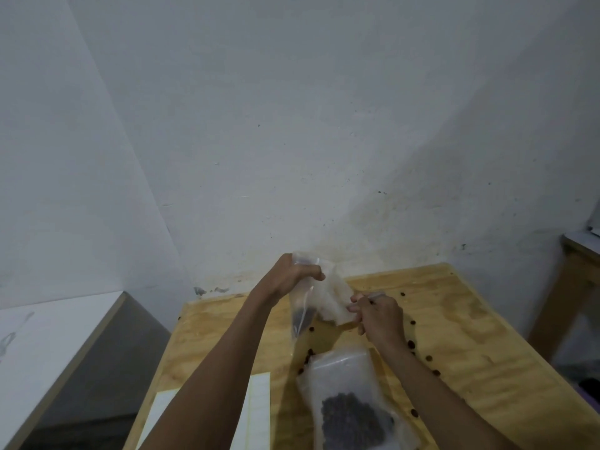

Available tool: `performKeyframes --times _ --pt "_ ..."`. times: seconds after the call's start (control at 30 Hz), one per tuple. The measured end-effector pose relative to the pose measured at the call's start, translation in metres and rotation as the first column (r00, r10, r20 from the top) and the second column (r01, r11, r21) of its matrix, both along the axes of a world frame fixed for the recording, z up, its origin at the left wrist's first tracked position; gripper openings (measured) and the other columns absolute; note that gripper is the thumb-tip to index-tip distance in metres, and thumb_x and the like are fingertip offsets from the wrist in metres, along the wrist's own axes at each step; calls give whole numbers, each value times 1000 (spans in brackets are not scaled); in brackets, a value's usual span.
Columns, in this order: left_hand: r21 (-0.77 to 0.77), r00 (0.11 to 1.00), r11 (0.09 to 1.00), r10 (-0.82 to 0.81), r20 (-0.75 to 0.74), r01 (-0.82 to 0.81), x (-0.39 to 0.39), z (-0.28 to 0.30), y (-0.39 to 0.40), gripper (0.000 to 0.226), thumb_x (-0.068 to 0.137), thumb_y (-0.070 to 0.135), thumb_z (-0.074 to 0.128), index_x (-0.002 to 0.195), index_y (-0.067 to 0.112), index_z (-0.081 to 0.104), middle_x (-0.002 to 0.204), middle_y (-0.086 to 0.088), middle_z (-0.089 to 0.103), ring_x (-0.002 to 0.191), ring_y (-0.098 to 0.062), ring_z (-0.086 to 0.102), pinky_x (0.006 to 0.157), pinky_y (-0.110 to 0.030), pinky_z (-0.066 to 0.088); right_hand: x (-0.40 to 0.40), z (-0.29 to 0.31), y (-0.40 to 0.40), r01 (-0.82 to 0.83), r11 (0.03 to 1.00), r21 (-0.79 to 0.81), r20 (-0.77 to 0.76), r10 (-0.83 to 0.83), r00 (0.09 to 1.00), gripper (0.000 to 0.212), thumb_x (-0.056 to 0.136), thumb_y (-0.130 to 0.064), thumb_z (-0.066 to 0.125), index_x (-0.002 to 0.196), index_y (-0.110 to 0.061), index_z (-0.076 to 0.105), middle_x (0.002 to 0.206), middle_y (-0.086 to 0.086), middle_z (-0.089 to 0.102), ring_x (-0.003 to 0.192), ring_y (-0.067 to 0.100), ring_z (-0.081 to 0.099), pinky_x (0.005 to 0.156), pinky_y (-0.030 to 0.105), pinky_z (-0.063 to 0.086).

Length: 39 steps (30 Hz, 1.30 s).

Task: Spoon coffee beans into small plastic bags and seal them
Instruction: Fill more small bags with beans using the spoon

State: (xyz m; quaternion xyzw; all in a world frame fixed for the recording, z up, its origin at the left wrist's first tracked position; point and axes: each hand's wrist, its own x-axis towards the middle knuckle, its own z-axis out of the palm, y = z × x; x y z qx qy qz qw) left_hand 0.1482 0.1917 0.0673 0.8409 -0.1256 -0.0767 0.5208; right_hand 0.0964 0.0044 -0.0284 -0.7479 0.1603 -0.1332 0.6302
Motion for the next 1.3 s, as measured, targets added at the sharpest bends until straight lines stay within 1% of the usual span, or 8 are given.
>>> performKeyframes --times 0.13,0.27,0.47,0.57,0.7,0.97,1.1,1.3 --pt "6 1000 1000 -10 2 9 2 0 -8 39 61 29 75 79 -6 69 72 -6 64 66 -21 61 61 -33 47 5 -2 -4 66 959 275 -131 -31 991 13 89 -3 63 86 -4 76 66 11 74 45 18 59 41 20 43" --pt "45 1000 999 -25 16 24 3 -1 0 24 62 28 73 68 5 67 70 -4 63 65 -21 60 59 -30 46 9 -6 -8 154 866 475 -200 -64 978 14 87 3 60 91 3 74 74 18 76 59 23 64 49 29 49" --pt "139 996 987 -85 12 82 -3 -3 14 22 63 23 70 66 2 65 73 3 60 67 -17 59 58 -28 45 5 -8 -11 129 873 470 -160 -59 985 14 89 -1 61 91 0 75 78 17 77 67 25 65 56 32 52" --pt "205 998 977 -68 -1 67 -7 -8 21 39 59 28 72 87 1 73 88 -4 69 83 -24 67 70 -34 52 4 -5 -10 151 884 442 -150 -93 984 17 93 -4 59 89 -3 75 77 14 77 66 25 66 58 33 54" --pt "280 998 958 -62 -3 60 -17 -15 27 48 55 36 73 98 14 75 95 3 70 89 -15 65 72 -27 48 3 1 -9 194 883 426 -139 -148 979 23 97 -5 56 85 -7 75 77 14 77 63 22 68 49 27 53" --pt "309 999 950 -25 -20 30 -22 -18 32 46 50 45 74 87 18 75 95 -1 71 91 -22 66 74 -34 50 -3 5 -3 287 840 461 -170 -234 957 15 96 -2 59 97 -6 73 78 14 76 60 21 65 54 30 54" --pt "345 1000 938 -24 -17 28 -21 -22 33 46 49 45 75 90 23 75 98 3 71 94 -19 65 85 -42 56 -7 11 -2 252 833 493 -130 -216 968 15 96 -2 57 95 -4 72 80 16 76 59 22 64 53 31 53" --pt "415 998 910 -10 60 -15 -28 -36 32 54 66 35 86 113 25 62 108 7 59 93 -9 56 67 -25 44 -14 32 -4 165 890 425 40 -200 979 18 95 -6 56 90 -3 73 73 11 77 61 24 67 55 34 54"
